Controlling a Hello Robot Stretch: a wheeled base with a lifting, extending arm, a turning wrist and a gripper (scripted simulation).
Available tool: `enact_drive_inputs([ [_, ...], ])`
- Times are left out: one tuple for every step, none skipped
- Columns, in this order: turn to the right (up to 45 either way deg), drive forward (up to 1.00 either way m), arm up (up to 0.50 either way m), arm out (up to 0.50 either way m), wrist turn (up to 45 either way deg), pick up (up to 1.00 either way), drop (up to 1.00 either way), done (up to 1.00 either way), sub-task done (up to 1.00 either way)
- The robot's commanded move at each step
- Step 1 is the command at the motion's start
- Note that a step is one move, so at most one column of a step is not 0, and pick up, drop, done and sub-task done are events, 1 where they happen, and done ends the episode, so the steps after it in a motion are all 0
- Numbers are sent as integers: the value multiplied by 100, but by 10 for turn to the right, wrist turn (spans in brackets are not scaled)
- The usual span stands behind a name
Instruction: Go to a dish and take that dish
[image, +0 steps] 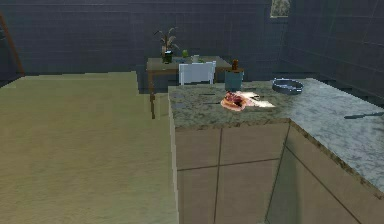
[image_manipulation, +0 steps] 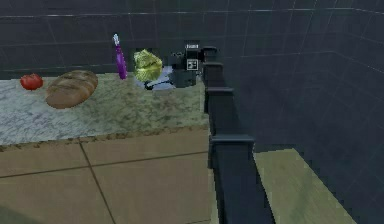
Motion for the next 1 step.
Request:
enact_drive_inputs([
  [0,0,0,0,0,0,0,100,0],
])
